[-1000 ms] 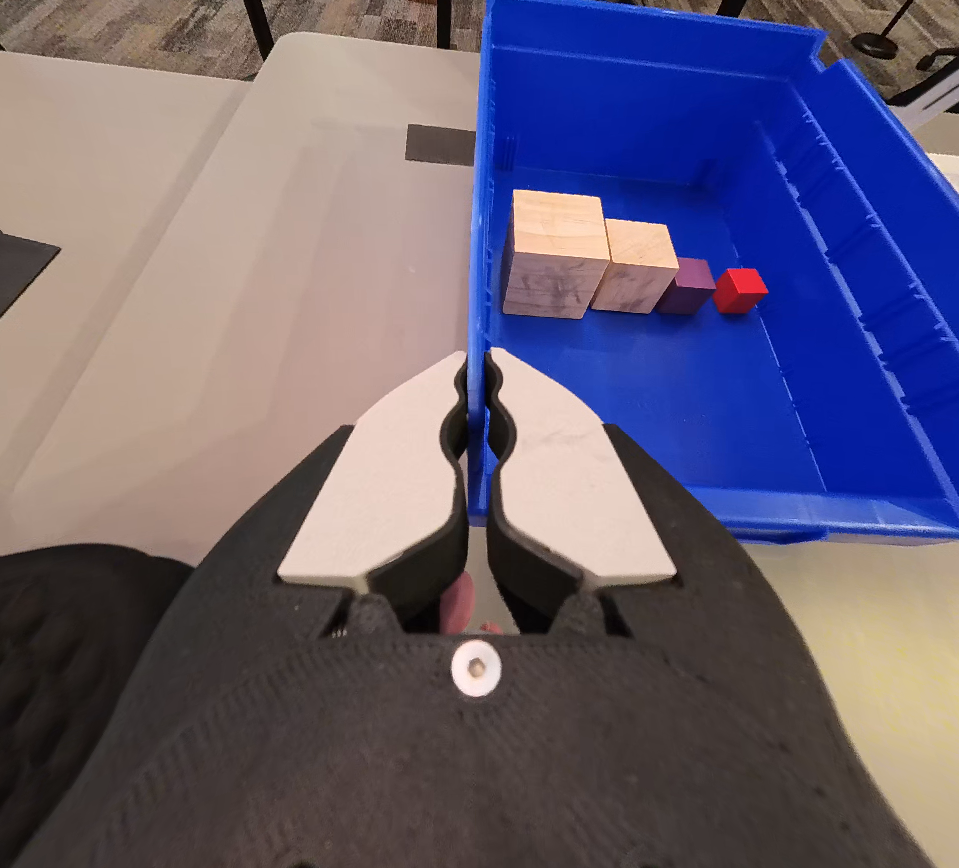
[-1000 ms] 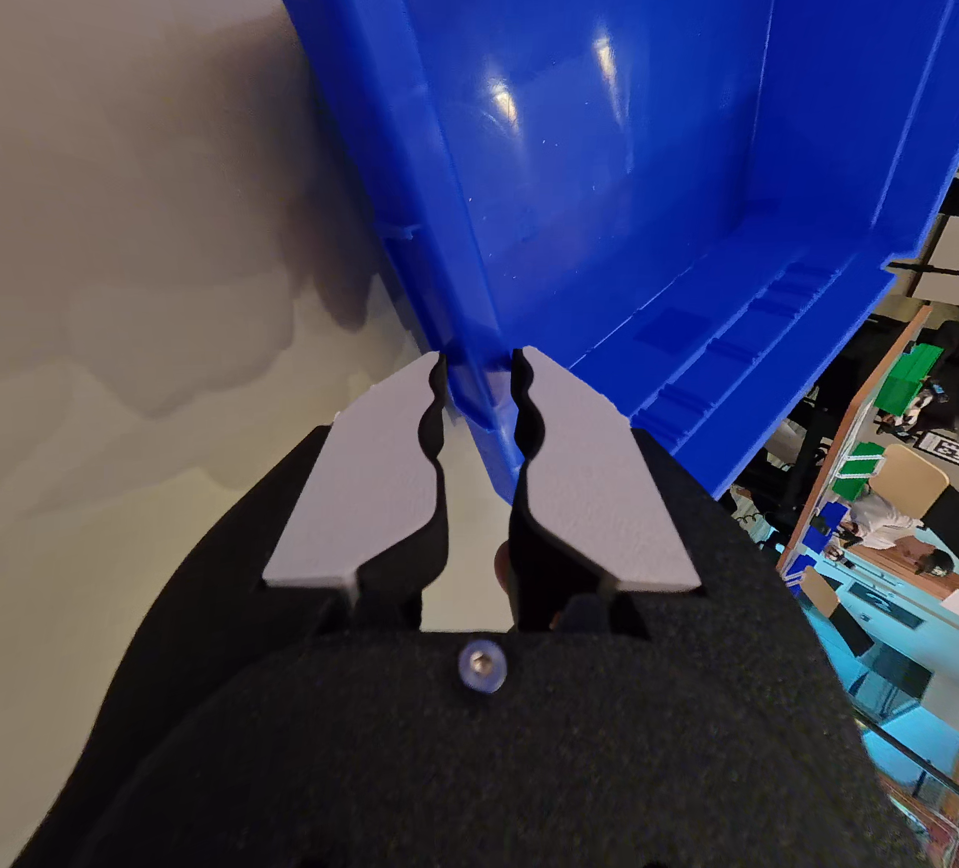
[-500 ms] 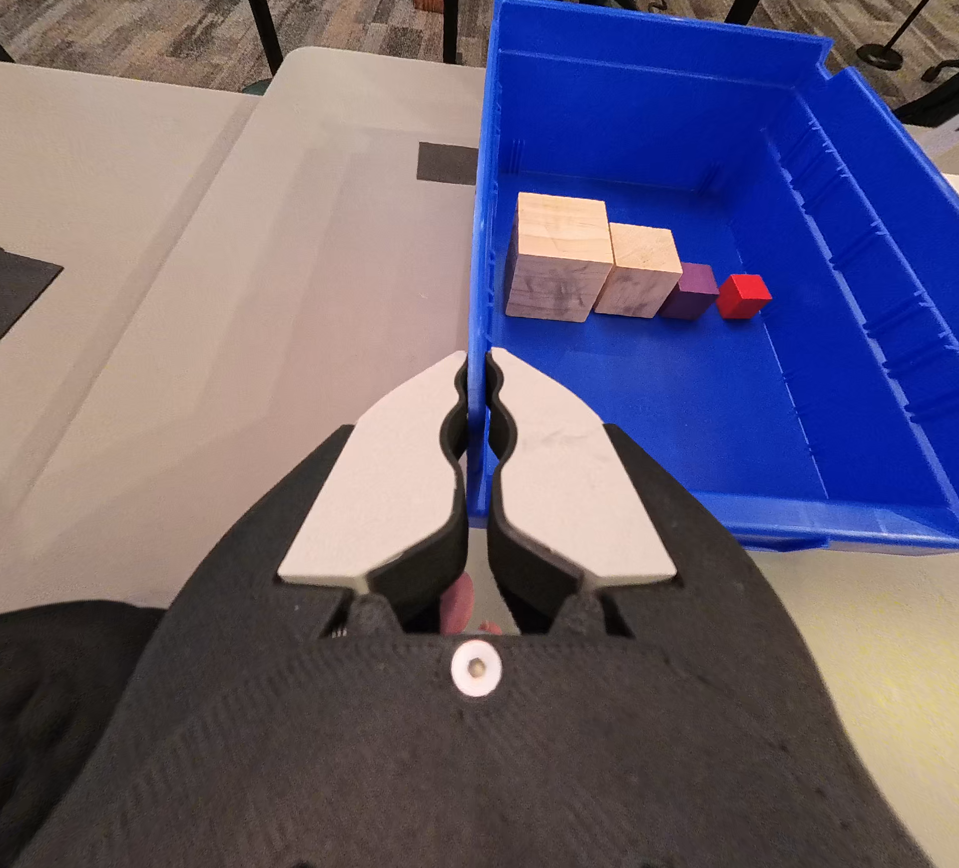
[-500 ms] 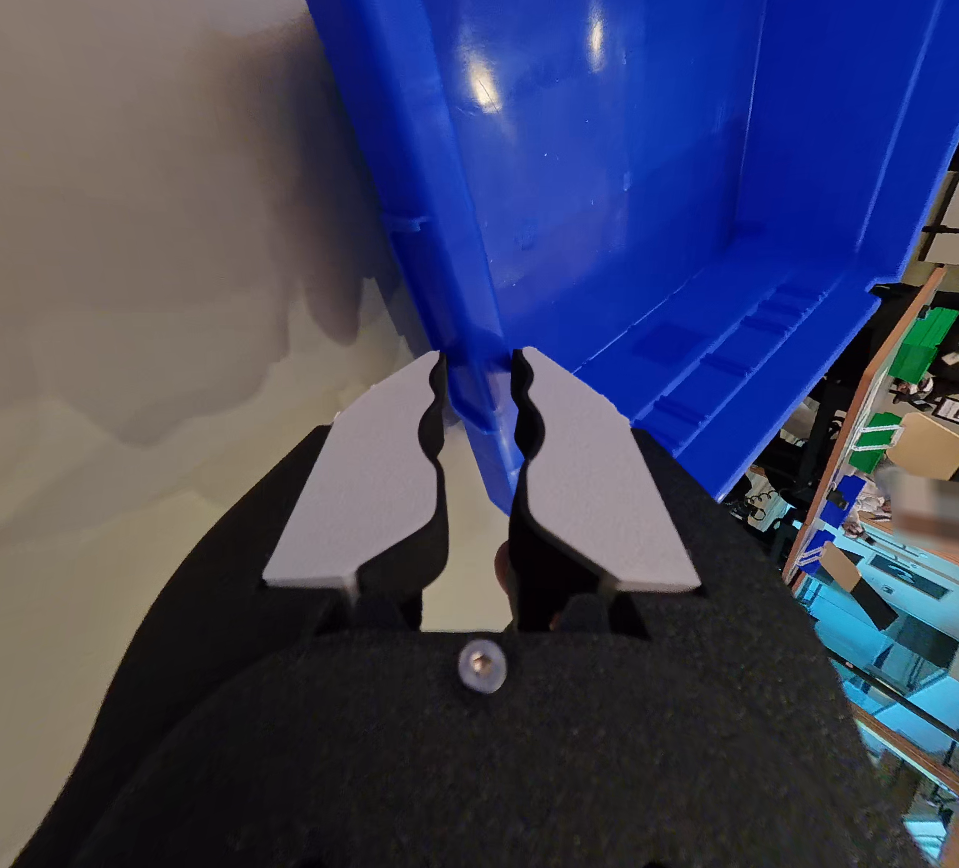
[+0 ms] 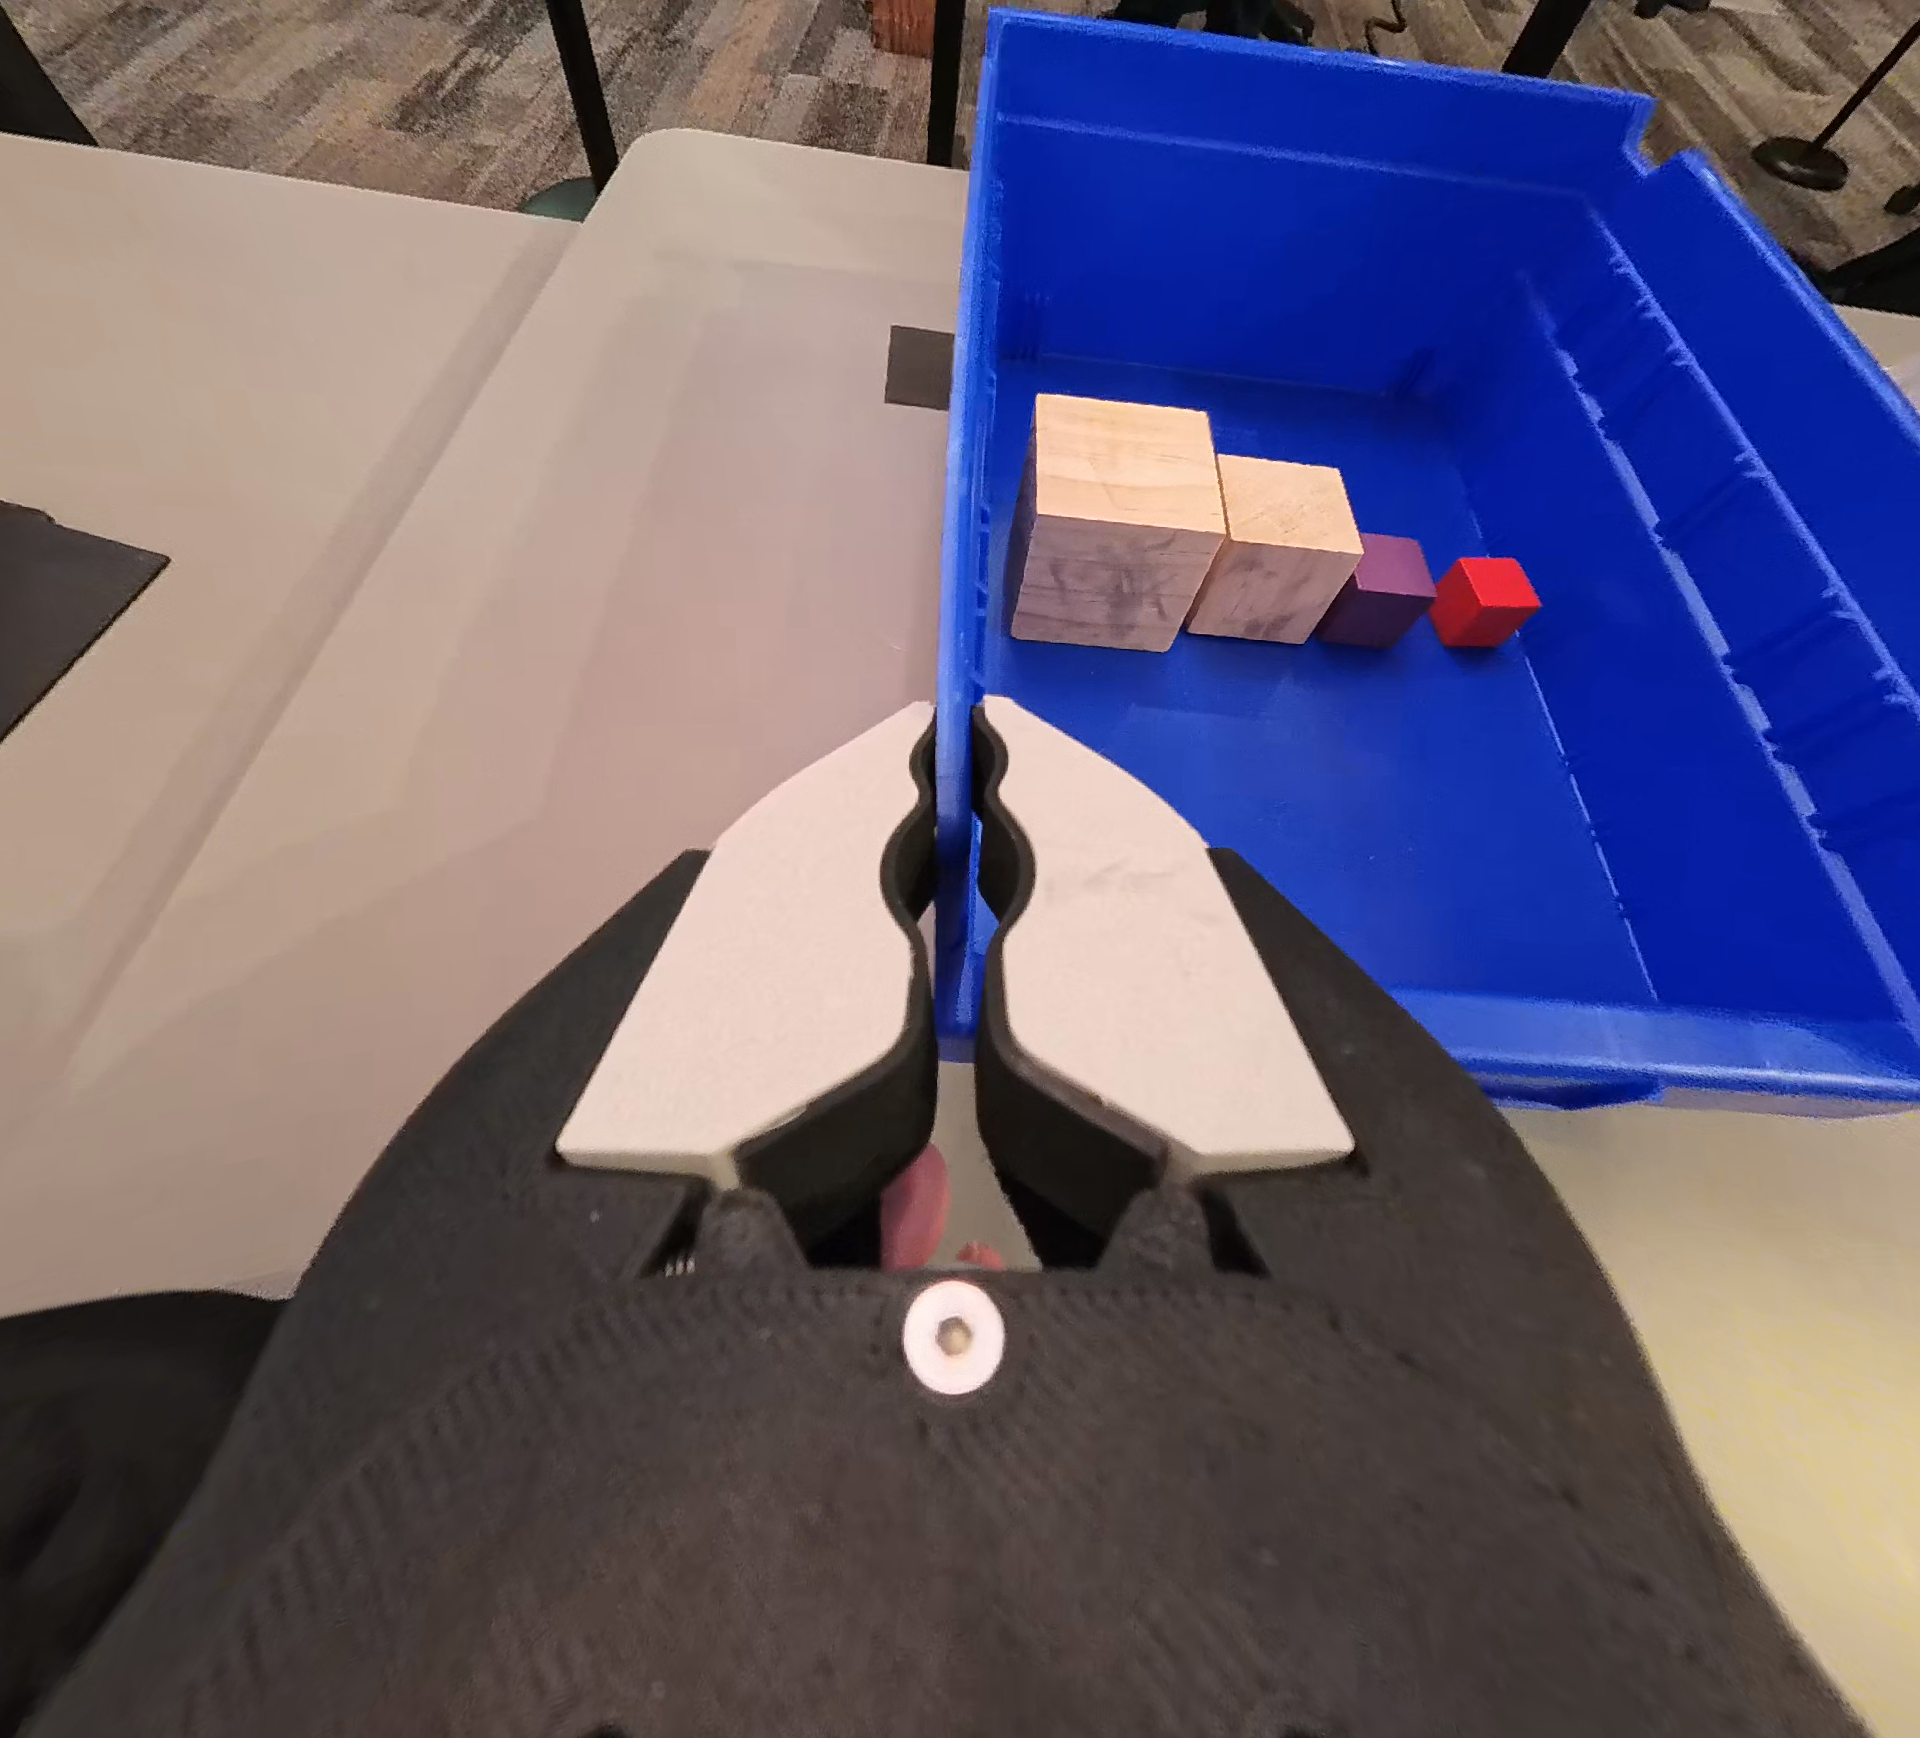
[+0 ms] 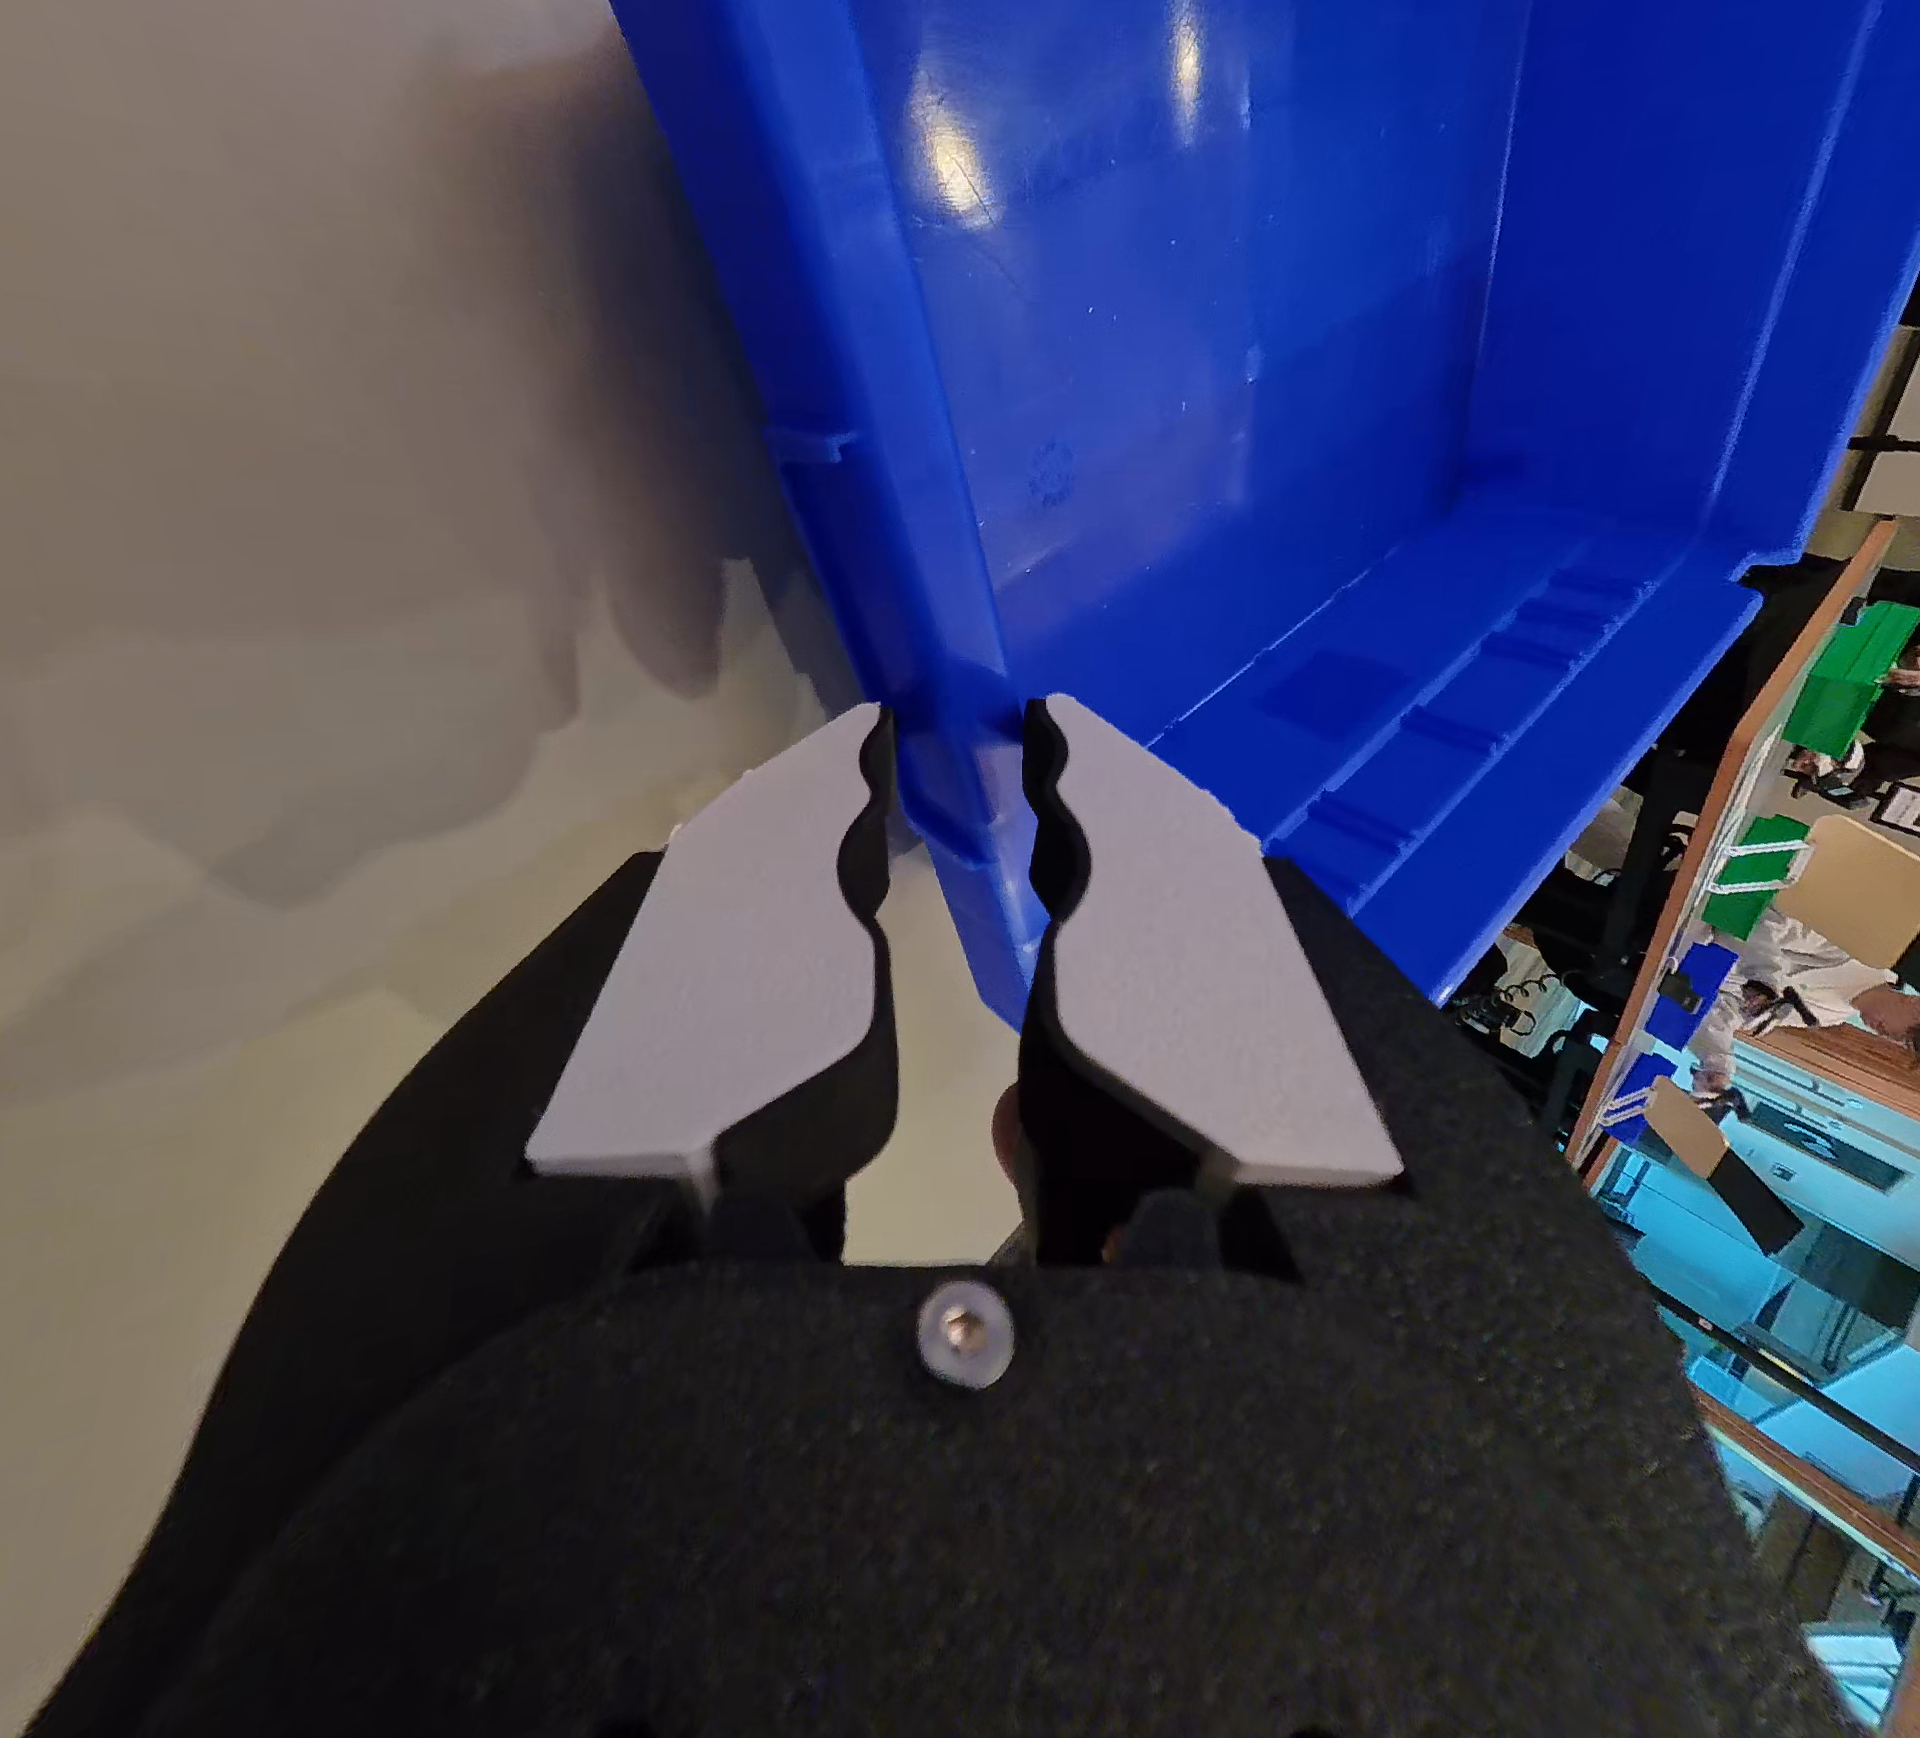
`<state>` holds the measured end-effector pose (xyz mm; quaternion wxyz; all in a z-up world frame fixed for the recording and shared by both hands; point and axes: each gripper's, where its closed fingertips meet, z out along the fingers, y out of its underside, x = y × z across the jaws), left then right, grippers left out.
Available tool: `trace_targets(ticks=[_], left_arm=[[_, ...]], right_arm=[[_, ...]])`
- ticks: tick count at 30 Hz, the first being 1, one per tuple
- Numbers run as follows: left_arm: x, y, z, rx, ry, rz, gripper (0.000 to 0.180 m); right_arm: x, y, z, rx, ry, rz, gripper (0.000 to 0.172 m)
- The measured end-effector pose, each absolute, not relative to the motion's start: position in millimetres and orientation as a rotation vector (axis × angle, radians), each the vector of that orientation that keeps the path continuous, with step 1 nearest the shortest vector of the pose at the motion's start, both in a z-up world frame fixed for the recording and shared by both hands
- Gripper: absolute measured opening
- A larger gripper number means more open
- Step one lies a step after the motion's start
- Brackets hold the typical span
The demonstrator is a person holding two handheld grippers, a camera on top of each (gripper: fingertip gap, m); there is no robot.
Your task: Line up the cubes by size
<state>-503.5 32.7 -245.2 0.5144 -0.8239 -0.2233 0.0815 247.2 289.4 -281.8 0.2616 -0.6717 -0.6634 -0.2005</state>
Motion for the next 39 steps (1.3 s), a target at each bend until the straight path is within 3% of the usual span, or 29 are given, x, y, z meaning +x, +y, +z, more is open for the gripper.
trace_targets(ticks=[39], left_arm=[[-524.3, 33.5, -245.5, -1.965, -0.55, 0.212, 0.002]], right_arm=[[267.9, 301.1, -281.2, -1.816, -1.811, -0.547, 0.023]])
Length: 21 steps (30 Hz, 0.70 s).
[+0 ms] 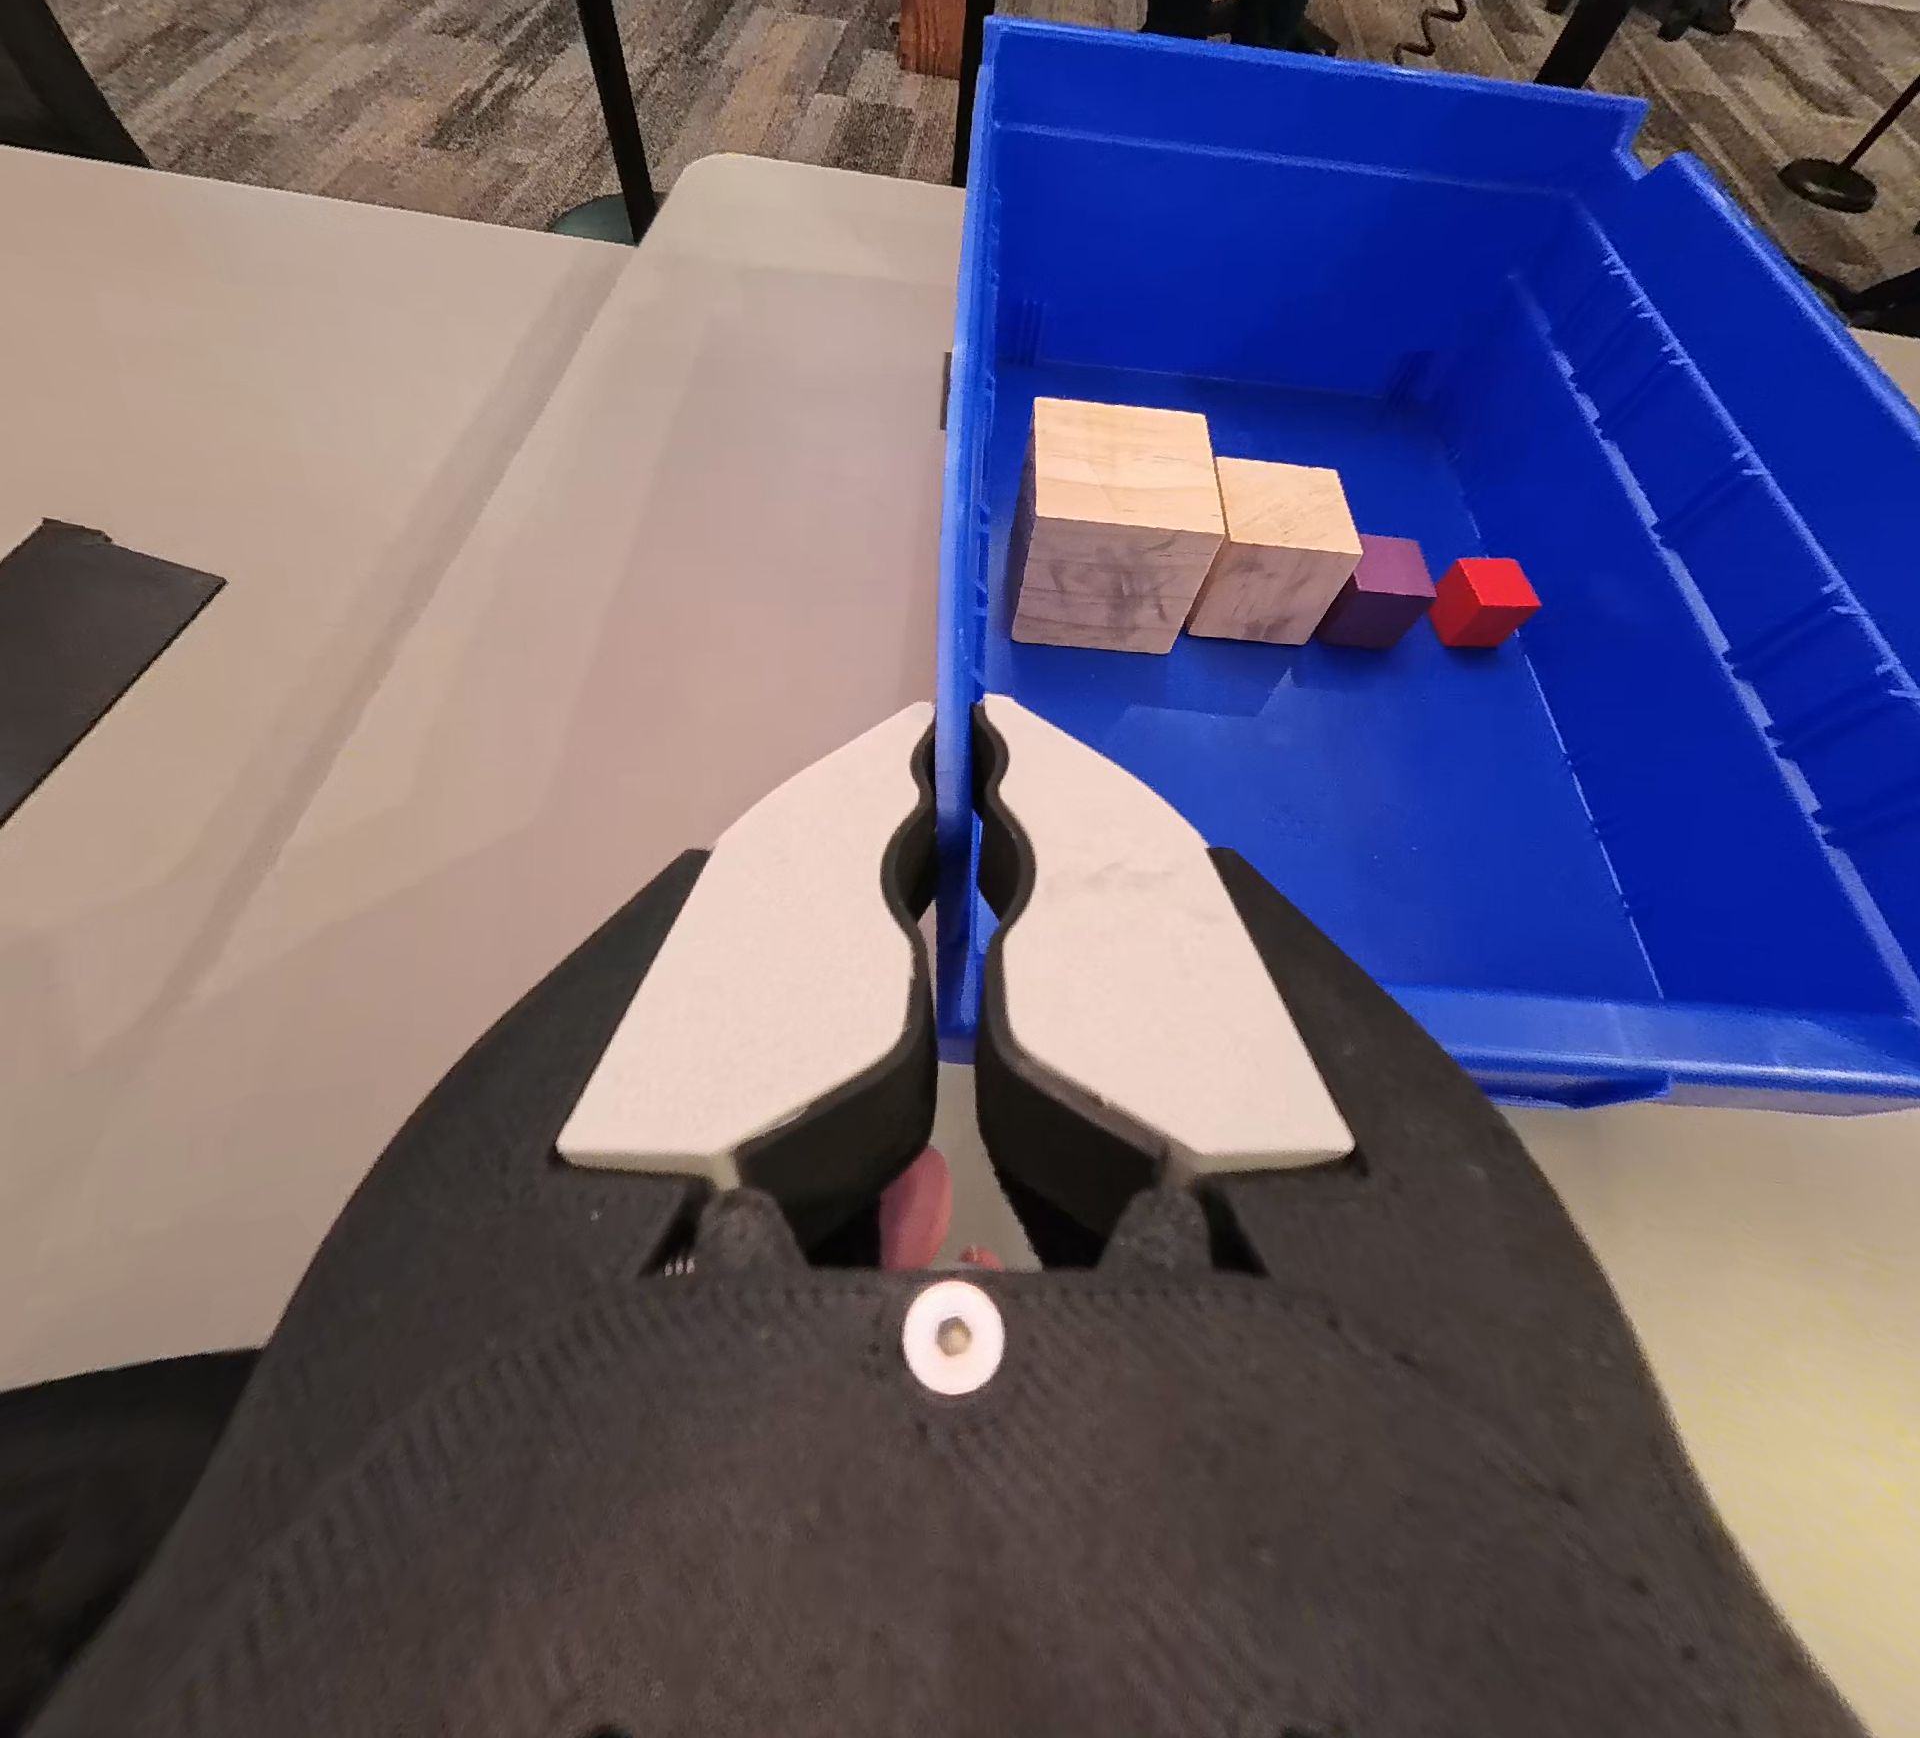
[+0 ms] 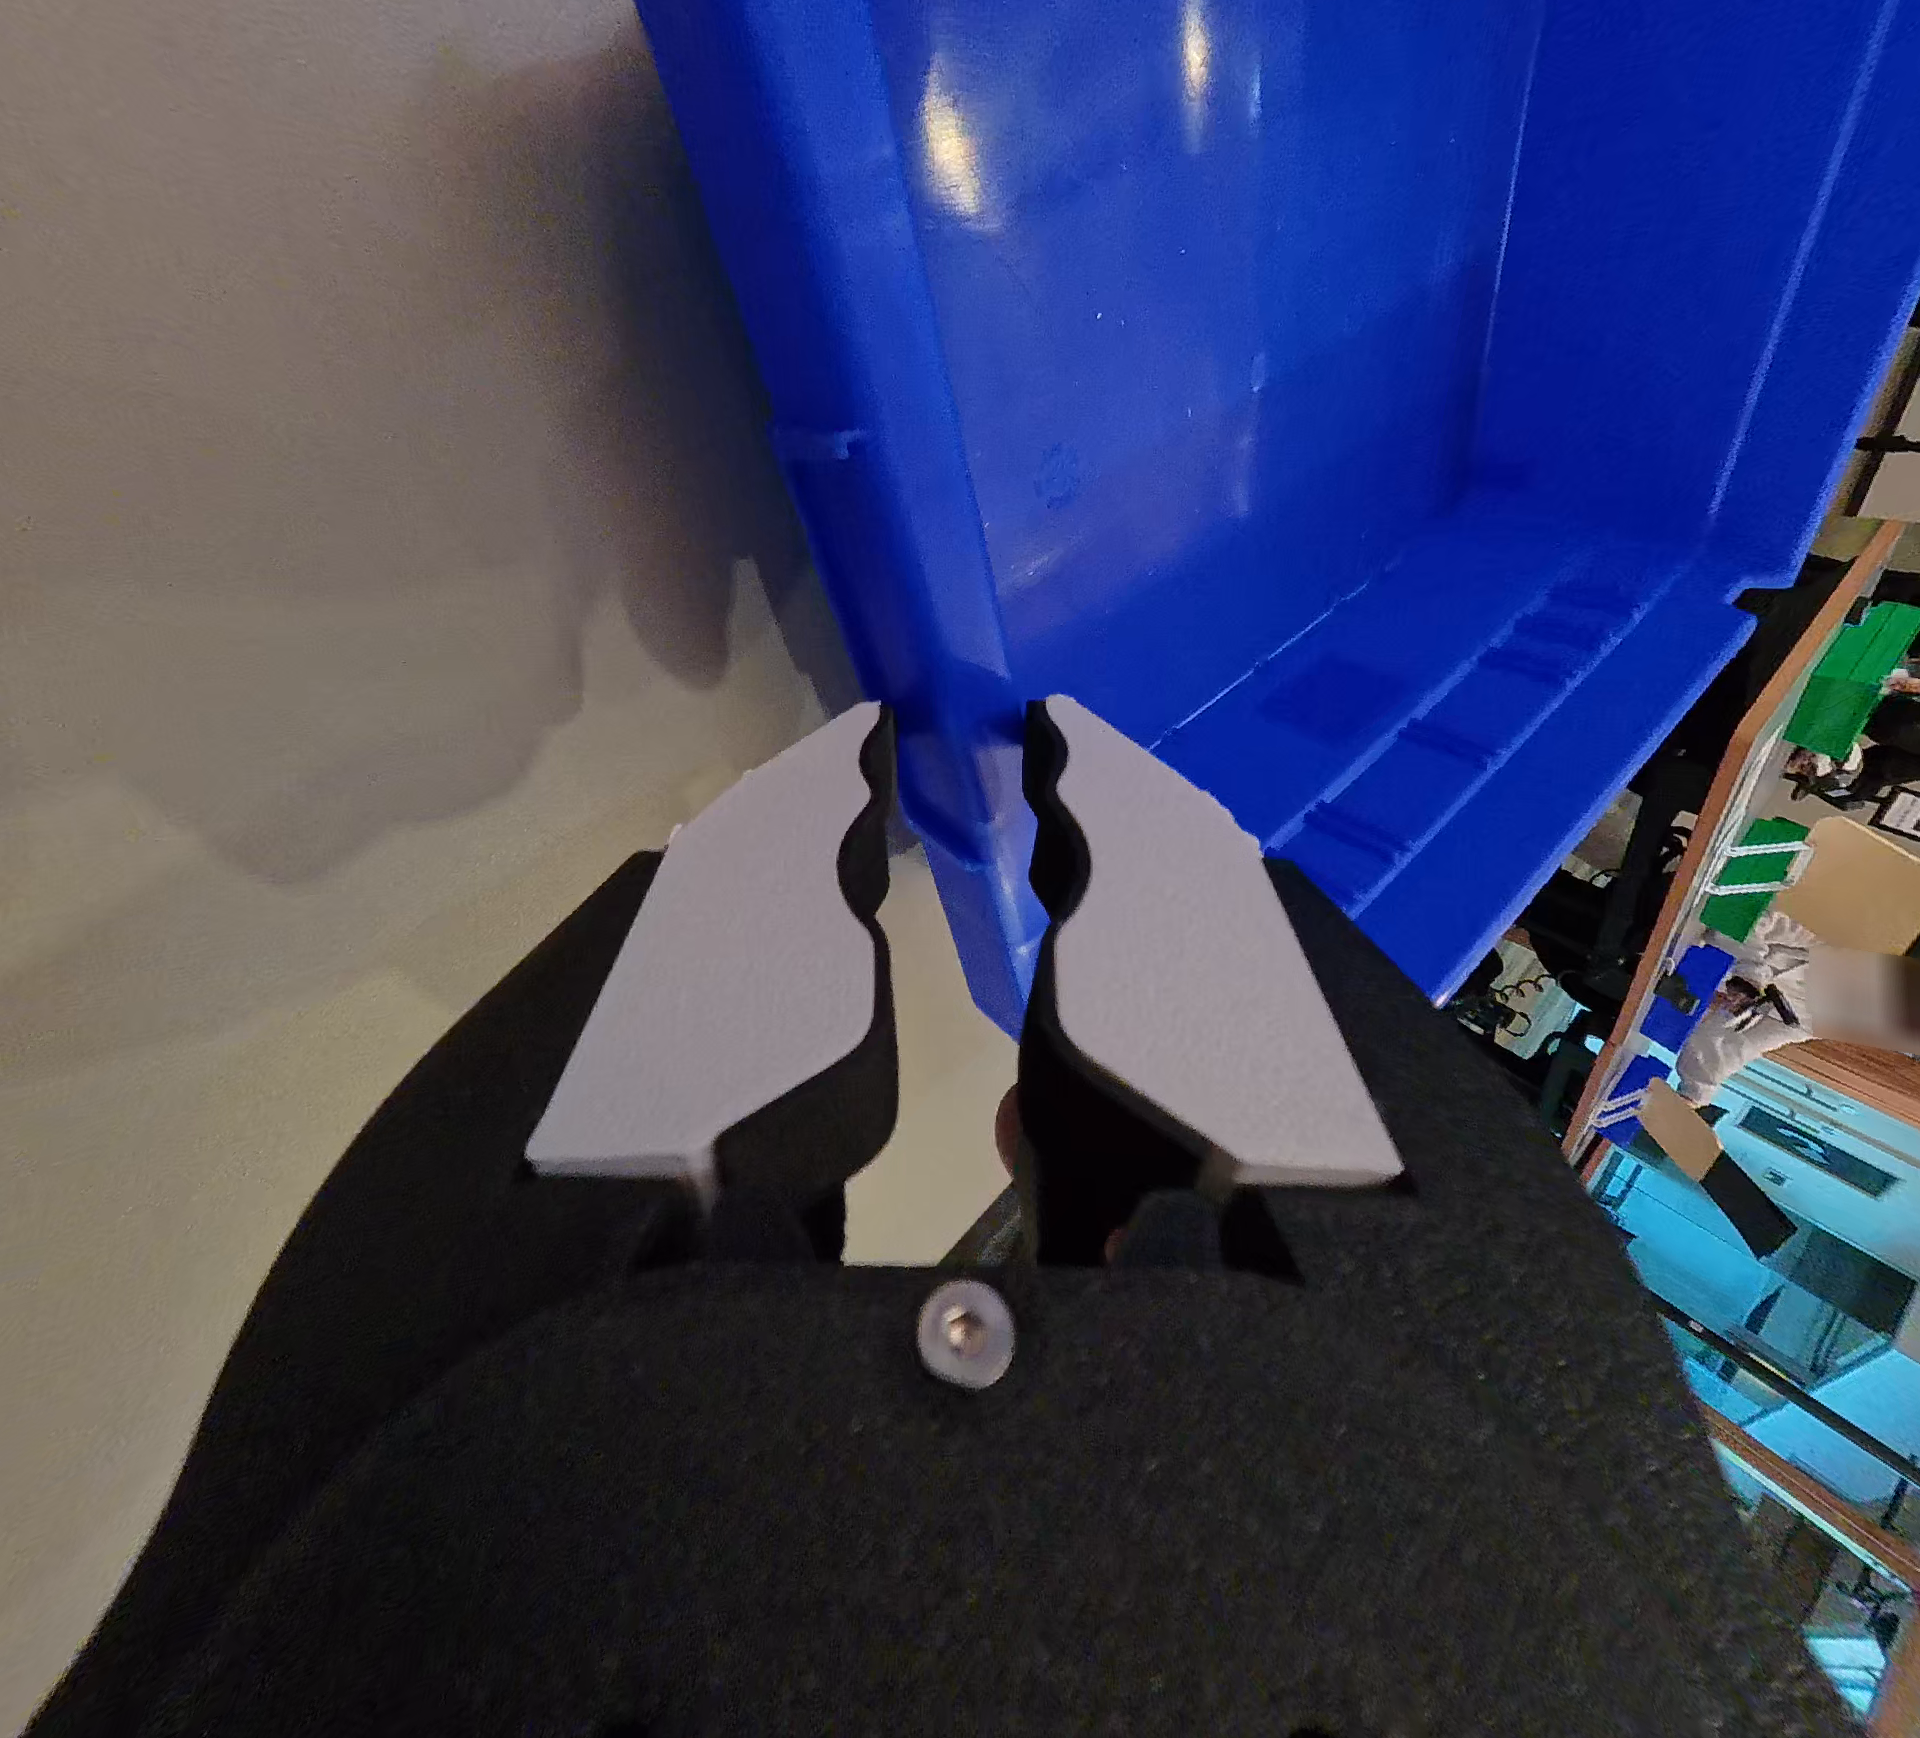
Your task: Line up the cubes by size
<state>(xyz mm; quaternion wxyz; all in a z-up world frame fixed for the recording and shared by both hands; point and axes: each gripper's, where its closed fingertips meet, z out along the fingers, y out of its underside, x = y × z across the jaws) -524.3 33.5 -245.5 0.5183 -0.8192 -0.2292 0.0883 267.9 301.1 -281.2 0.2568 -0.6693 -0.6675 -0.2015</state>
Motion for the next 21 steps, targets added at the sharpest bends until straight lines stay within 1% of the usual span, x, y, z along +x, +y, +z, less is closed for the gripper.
trace_targets(ticks=[16, 17, 18, 19, 20, 21], left_arm=[[-529.9, 33.7, -245.4, -1.971, -0.505, 0.169, 0.002], [-530.5, 32.8, -246.1, -1.973, -0.507, 0.172, 0.007], [-531.8, 31.5, -246.0, -1.971, -0.503, 0.184, 0.021], [-534.3, 28.8, -245.3, -1.969, -0.499, 0.208, 0.034], [-536.8, 24.9, -242.3, -1.957, -0.498, 0.234, 0.042], [-537.6, 21.1, -236.4, -1.932, -0.492, 0.249, 0.046]], right_arm=[[268.2, 301.8, -280.8, -1.822, -1.794, -0.554, 0.023], [268.6, 301.9, -280.5, -1.821, -1.791, -0.561, 0.024], [269.4, 302.0, -280.1, -1.821, -1.785, -0.569, 0.025], [269.4, 301.1, -280.4, -1.824, -1.778, -0.565, 0.03], [269.5, 299.0, -280.9, -1.833, -1.769, -0.558, 0.035], [269.9, 297.8, -279.9, -1.838, -1.751, -0.564, 0.039]])
